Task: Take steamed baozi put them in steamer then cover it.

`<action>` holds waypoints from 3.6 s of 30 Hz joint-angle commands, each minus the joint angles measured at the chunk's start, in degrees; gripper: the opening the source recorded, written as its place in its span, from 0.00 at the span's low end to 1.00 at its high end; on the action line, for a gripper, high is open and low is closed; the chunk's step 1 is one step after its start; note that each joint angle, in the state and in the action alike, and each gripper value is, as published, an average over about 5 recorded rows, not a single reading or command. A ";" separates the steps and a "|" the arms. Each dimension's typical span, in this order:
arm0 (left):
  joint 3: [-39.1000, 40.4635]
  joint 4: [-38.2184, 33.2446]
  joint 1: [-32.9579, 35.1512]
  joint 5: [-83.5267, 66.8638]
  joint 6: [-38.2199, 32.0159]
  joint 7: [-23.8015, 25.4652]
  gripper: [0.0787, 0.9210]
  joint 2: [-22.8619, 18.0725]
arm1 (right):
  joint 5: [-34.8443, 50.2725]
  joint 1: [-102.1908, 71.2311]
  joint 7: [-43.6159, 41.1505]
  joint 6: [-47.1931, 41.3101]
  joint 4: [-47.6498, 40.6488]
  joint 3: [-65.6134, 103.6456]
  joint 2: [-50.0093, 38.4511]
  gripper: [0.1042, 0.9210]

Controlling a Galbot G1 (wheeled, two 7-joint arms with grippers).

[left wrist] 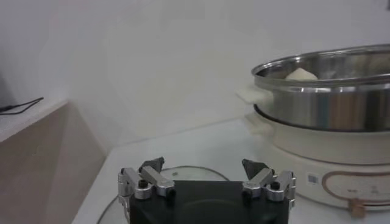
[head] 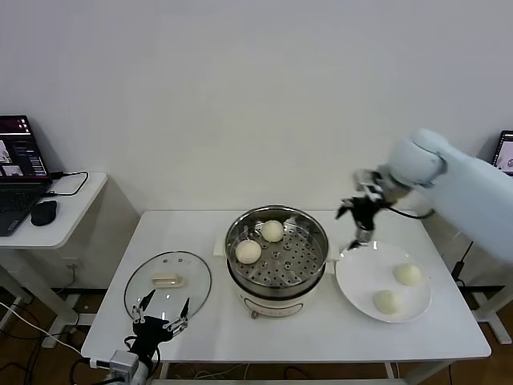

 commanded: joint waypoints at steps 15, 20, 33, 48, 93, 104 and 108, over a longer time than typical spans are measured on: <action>0.28 0.81 0.91 1.66 0.21 -0.11 0.88 -1.02 | -17.79 -24.57 3.66 8.13 -9.04 13.05 0.57 0.88; 0.23 1.35 0.62 1.91 0.30 -0.04 0.88 -1.11 | -17.88 -25.99 4.01 7.88 -11.21 13.46 2.77 0.88; 0.38 2.34 0.09 2.11 0.48 0.11 0.88 -0.61 | -16.94 -26.43 4.72 6.35 -11.57 12.74 3.54 0.88; 0.36 3.42 -0.27 2.04 0.42 0.09 0.88 -0.45 | -19.31 -26.86 4.93 7.21 -14.17 12.93 5.80 0.88; 0.23 3.95 -2.83 1.60 0.09 -0.99 0.88 -1.19 | 6.04 21.51 -2.50 6.31 -14.62 -11.67 14.40 0.64; -1.57 4.26 -2.94 -0.19 -0.28 -1.64 0.88 -0.77 | 10.20 23.63 -4.76 31.17 -18.83 -14.86 28.53 0.64; -2.16 4.62 -3.14 -0.77 -0.25 -1.66 0.88 -0.75 | 11.20 21.94 -5.04 39.62 -17.59 -15.20 30.60 0.64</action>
